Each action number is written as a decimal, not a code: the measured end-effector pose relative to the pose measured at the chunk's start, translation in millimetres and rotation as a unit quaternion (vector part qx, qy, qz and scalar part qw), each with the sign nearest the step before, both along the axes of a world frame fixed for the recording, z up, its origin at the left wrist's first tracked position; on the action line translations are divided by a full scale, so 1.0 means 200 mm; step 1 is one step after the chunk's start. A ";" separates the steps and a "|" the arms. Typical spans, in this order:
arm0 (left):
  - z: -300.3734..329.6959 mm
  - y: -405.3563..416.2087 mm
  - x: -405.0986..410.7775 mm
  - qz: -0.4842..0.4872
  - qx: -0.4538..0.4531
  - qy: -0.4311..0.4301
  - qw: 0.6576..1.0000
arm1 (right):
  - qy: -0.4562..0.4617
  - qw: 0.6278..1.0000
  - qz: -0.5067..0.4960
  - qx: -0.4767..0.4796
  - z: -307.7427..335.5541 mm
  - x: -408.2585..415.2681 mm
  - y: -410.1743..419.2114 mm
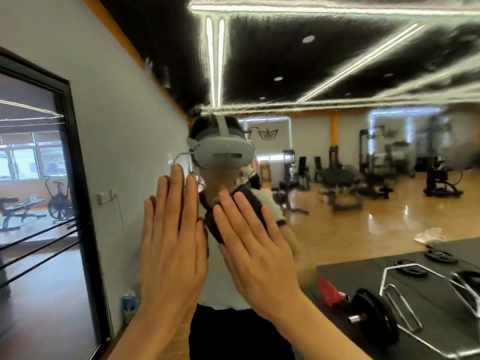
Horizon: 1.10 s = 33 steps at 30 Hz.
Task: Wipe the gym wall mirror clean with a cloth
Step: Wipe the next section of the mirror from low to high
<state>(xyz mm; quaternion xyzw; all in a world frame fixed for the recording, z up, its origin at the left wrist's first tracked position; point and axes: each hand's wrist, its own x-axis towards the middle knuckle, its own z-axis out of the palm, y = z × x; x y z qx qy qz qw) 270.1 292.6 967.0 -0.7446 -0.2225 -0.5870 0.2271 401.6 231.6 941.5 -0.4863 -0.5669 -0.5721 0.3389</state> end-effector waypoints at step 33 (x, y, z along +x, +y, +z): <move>0.05 -0.25 0.47 -0.045 -0.005 -0.017 0.999 | -0.018 1.000 0.016 -0.019 0.12 0.44 -0.21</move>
